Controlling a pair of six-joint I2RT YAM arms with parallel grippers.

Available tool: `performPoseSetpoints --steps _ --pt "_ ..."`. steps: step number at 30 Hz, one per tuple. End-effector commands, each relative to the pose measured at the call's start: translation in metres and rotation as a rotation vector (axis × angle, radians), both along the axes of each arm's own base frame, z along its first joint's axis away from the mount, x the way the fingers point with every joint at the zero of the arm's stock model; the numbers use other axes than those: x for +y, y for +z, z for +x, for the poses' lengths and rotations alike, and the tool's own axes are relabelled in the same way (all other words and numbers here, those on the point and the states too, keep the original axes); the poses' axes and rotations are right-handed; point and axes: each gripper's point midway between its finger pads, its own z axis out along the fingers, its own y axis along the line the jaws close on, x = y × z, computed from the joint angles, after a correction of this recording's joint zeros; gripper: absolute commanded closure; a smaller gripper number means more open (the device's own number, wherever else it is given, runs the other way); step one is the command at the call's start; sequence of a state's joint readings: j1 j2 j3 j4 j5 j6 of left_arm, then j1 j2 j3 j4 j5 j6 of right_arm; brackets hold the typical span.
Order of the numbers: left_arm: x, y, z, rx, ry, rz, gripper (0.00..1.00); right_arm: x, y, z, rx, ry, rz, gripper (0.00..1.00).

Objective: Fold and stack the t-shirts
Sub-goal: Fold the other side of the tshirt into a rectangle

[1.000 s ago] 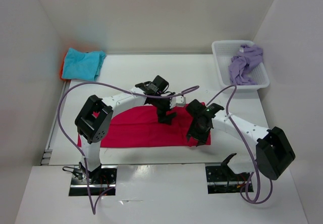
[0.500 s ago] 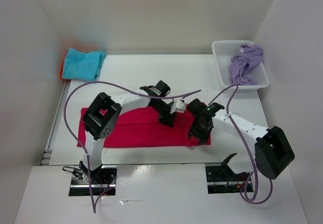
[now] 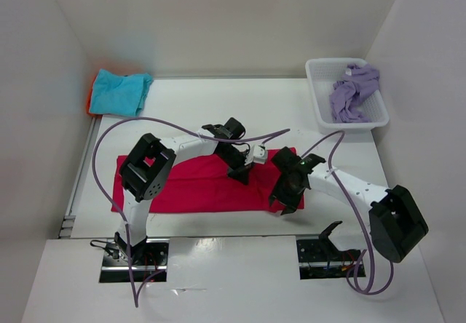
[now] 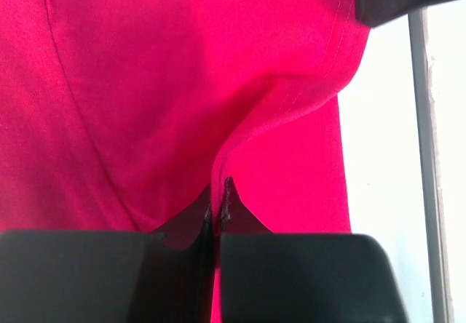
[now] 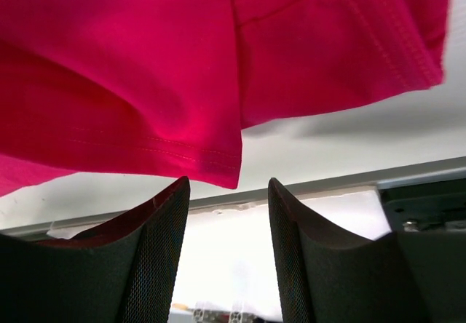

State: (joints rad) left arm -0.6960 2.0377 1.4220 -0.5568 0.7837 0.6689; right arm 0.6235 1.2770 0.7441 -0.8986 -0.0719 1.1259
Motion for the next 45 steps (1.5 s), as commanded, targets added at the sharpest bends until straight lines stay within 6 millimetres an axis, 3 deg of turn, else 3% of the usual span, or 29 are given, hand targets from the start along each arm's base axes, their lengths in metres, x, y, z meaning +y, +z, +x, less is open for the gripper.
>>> performPoseSetpoints --steps 1,7,10,15,18,19,23,27,31,35,41,45 --pt "-0.007 0.025 -0.002 0.015 -0.008 -0.065 1.0 0.018 0.001 0.003 -0.009 -0.041 0.11 0.47" --pt "-0.005 0.028 0.001 0.008 0.001 -0.071 1.0 0.022 0.001 0.013 -0.041 -0.064 0.117 0.47" --pt "-0.005 0.028 0.001 0.008 0.001 -0.071 1.0 0.024 -0.003 0.02 -0.036 -0.058 0.1 0.53" --pt "-0.004 0.033 0.006 -0.007 0.009 -0.082 1.0 0.024 -0.008 0.026 -0.033 -0.05 0.068 0.74" --pt "0.0 0.032 0.008 0.001 0.019 -0.076 1.0 0.022 -0.002 0.031 -0.069 -0.055 0.061 0.98" --pt "0.001 0.031 0.006 0.009 0.019 -0.069 1.0 0.022 0.003 0.032 -0.074 -0.055 0.065 1.0" --pt "0.006 0.032 0.006 0.023 0.024 -0.056 1.0 0.02 0.006 0.032 -0.079 -0.057 0.055 1.0" --pt "0.01 0.042 0.007 0.022 0.022 -0.05 1.0 0.016 0.034 0.037 -0.139 -0.057 0.04 1.0" --pt "0.014 0.053 0.007 0.022 0.022 -0.059 1.0 0.006 0.061 0.025 -0.157 -0.052 0.028 1.0" --pt "0.018 0.069 0.01 0.017 0.034 -0.088 1.0 0.006 0.069 0.011 -0.149 -0.056 0.047 1.0" --pt "0.028 0.052 -0.007 0.074 0.019 -0.063 1.0 0.029 0.065 -0.019 -0.079 -0.029 0.118 1.0" --pt "0.035 0.043 -0.016 0.09 0.009 -0.048 1.0 0.036 0.071 -0.025 -0.079 -0.013 0.141 1.0"
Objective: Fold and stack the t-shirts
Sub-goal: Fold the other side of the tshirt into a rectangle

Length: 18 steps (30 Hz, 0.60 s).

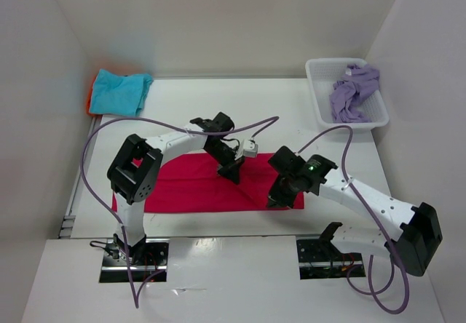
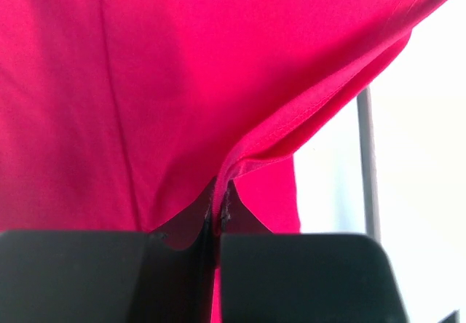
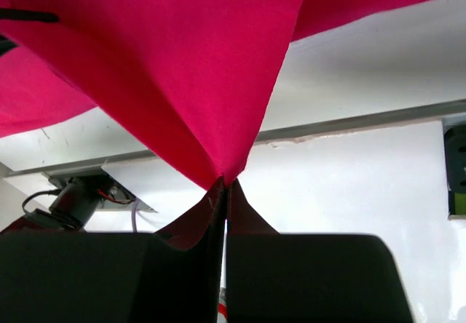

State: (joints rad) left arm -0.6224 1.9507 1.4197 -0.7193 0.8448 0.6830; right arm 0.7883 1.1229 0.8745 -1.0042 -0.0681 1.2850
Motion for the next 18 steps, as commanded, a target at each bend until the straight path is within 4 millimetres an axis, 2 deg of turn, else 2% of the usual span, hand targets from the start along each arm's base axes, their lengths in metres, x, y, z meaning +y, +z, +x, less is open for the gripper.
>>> performPoseSetpoints --steps 1,5,8,10,11,12,16,18 --pt "0.003 0.01 -0.01 0.001 -0.036 -0.047 1.0 -0.003 0.005 -0.013 0.035 -0.02 0.003 1.0" --pt "0.005 0.004 -0.011 0.0 -0.033 -0.037 1.0 0.001 0.004 -0.01 0.021 -0.02 0.018 1.0" --pt "0.001 0.005 -0.003 -0.021 -0.011 -0.043 1.0 0.006 -0.006 -0.002 0.02 -0.002 0.006 1.0" --pt "0.0 0.001 -0.001 -0.007 0.014 -0.03 1.0 0.011 -0.008 0.014 -0.005 0.0 0.017 1.0" --pt "-0.002 0.001 0.004 -0.02 0.026 -0.031 0.99 0.009 -0.004 0.028 -0.032 0.002 0.02 1.0" --pt "-0.001 0.001 0.012 -0.024 0.062 -0.031 0.99 0.001 -0.011 0.044 -0.038 -0.032 -0.012 1.0" --pt "-0.004 0.002 0.028 -0.018 0.129 -0.048 0.99 -0.019 -0.022 0.082 -0.081 -0.041 -0.047 1.0" --pt "-0.006 0.003 0.03 -0.006 0.16 -0.043 0.99 -0.036 -0.032 0.1 -0.068 -0.062 -0.053 1.0"
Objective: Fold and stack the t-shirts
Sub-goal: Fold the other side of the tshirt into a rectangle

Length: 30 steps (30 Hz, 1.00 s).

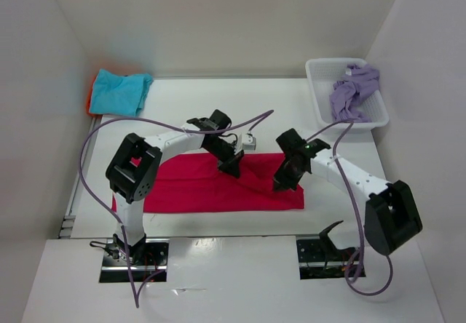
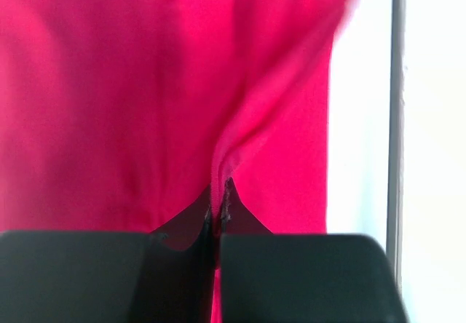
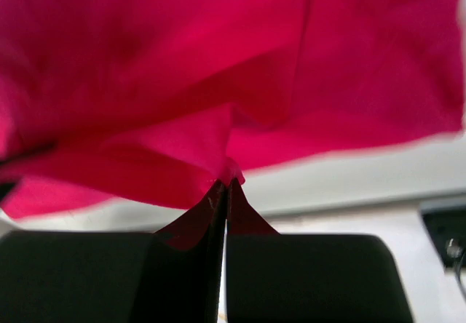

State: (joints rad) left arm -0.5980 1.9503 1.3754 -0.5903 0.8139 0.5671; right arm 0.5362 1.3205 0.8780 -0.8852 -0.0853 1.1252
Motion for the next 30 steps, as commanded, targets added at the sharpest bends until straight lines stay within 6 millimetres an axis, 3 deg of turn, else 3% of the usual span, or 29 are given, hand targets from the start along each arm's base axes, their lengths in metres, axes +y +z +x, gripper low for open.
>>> performPoseSetpoints --steps 1,7,14,21,22,24,26,30 --pt "-0.009 0.01 0.015 -0.004 0.062 -0.051 0.98 -0.013 0.004 0.049 -0.12 0.028 0.005 1.0" --pt "-0.01 0.001 0.029 0.007 0.142 -0.038 0.98 -0.033 -0.016 0.082 -0.097 0.045 -0.051 1.0" --pt "-0.02 -0.008 0.045 0.021 0.186 -0.027 0.98 -0.046 -0.007 0.117 -0.152 -0.018 -0.05 1.0" --pt "-0.015 -0.02 0.065 0.025 0.272 0.01 0.93 -0.054 -0.017 0.127 -0.129 -0.031 -0.048 1.0" --pt "-0.016 -0.02 0.067 0.021 0.284 0.012 0.92 -0.059 -0.017 0.128 -0.131 -0.044 -0.058 0.93" --pt "-0.011 -0.022 0.072 0.026 0.314 0.025 0.86 -0.062 -0.015 0.133 -0.139 -0.056 -0.057 0.65" --pt "-0.01 -0.018 0.083 0.017 0.36 0.025 0.82 -0.064 -0.011 0.133 -0.156 -0.051 -0.064 0.61" --pt "-0.004 -0.013 0.098 0.035 0.45 0.034 0.74 -0.064 0.019 0.139 -0.249 -0.058 -0.052 0.57"
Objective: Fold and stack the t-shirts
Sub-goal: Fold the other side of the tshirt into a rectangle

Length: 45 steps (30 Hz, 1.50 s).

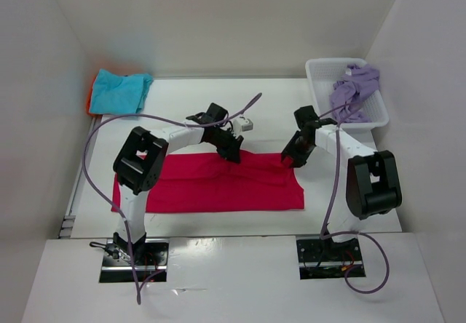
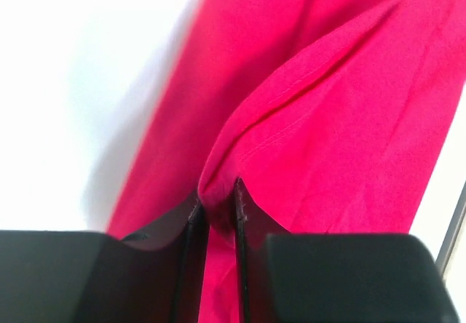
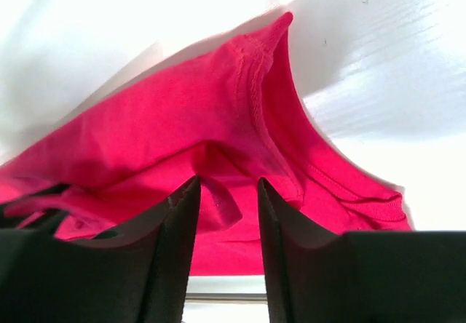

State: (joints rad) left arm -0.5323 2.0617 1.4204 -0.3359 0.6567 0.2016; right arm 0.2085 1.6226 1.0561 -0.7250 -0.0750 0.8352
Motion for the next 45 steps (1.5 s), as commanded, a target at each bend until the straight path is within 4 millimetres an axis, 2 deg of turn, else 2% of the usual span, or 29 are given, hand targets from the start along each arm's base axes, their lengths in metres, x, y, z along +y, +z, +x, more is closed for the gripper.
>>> performPoseSetpoints --steps 1,3,4,6,8,13,15,16,17,19,20,22,24,29,30,31,35,36,39,40,43,45 --pt "0.002 0.013 0.027 -0.008 0.109 -0.012 0.74 -0.005 0.049 0.022 -0.174 -0.006 -0.005 0.55" --pt "0.005 0.018 0.038 -0.01 0.165 -0.004 0.73 -0.01 0.056 0.009 -0.179 -0.01 -0.016 0.54" --pt "0.008 0.012 0.038 0.005 0.18 0.016 0.73 -0.008 0.057 0.002 -0.182 -0.001 -0.025 0.54" --pt "0.011 0.013 0.048 -0.016 0.218 0.047 0.67 -0.005 0.057 -0.015 -0.173 0.013 -0.029 0.53" --pt "0.015 0.005 0.044 0.015 0.223 0.079 0.64 -0.003 0.054 -0.025 -0.159 0.018 -0.027 0.49" --pt "0.018 -0.001 0.035 0.047 0.199 0.102 0.59 0.002 0.039 -0.055 -0.077 0.016 -0.021 0.48" --pt "0.022 0.008 0.032 0.039 0.197 0.111 0.56 0.008 0.029 -0.064 -0.053 0.017 -0.007 0.48" --pt "0.03 0.008 0.033 0.033 0.205 0.123 0.56 0.01 0.027 -0.064 -0.054 0.021 0.006 0.48" --pt "0.03 0.019 0.033 0.019 0.206 0.114 0.55 0.016 0.023 -0.06 -0.06 0.036 0.008 0.48" --pt "0.047 0.022 0.035 0.001 0.229 0.138 0.54 0.026 0.018 -0.056 -0.061 0.063 0.01 0.48" --pt "0.053 0.032 0.034 -0.016 0.231 0.134 0.54 0.029 0.018 -0.052 -0.07 0.084 0.009 0.48" --pt "0.072 0.03 0.03 0.0 0.255 0.149 0.53 0.03 0.017 -0.044 -0.084 0.102 -0.025 0.48" --pt "0.083 0.031 0.02 0.031 0.247 0.154 0.53 0.03 0.008 -0.043 -0.061 0.118 -0.055 0.47" --pt "0.082 0.021 -0.006 0.138 0.192 0.121 0.53 0.023 -0.015 -0.042 -0.011 0.142 -0.113 0.44" --pt "0.081 0.01 -0.016 0.175 0.177 0.129 0.53 0.024 -0.015 -0.039 -0.021 0.141 -0.11 0.42" --pt "0.081 0.005 -0.017 0.187 0.176 0.135 0.53 0.023 -0.015 -0.036 -0.037 0.148 -0.117 0.42" --pt "0.071 -0.01 -0.043 0.264 0.123 0.133 0.53 0.026 -0.014 -0.034 -0.049 0.167 -0.116 0.42" --pt "0.071 -0.014 -0.044 0.274 0.123 0.138 0.53 0.026 -0.014 -0.035 -0.05 0.176 -0.119 0.45" --pt "0.077 -0.022 -0.045 0.269 0.134 0.166 0.53 0.031 -0.011 -0.036 -0.063 0.185 -0.121 0.65" --pt "0.077 -0.022 -0.045 0.269 0.134 0.166 0.53 0.034 -0.009 -0.037 -0.073 0.195 -0.118 0.75" --pt "0.08 -0.025 -0.047 0.268 0.132 0.18 0.53 0.032 -0.013 -0.043 -0.052 0.186 -0.122 0.86" --pt "0.082 -0.027 -0.046 0.258 0.14 0.197 0.53 0.031 -0.016 -0.05 -0.021 0.182 -0.119 0.97"
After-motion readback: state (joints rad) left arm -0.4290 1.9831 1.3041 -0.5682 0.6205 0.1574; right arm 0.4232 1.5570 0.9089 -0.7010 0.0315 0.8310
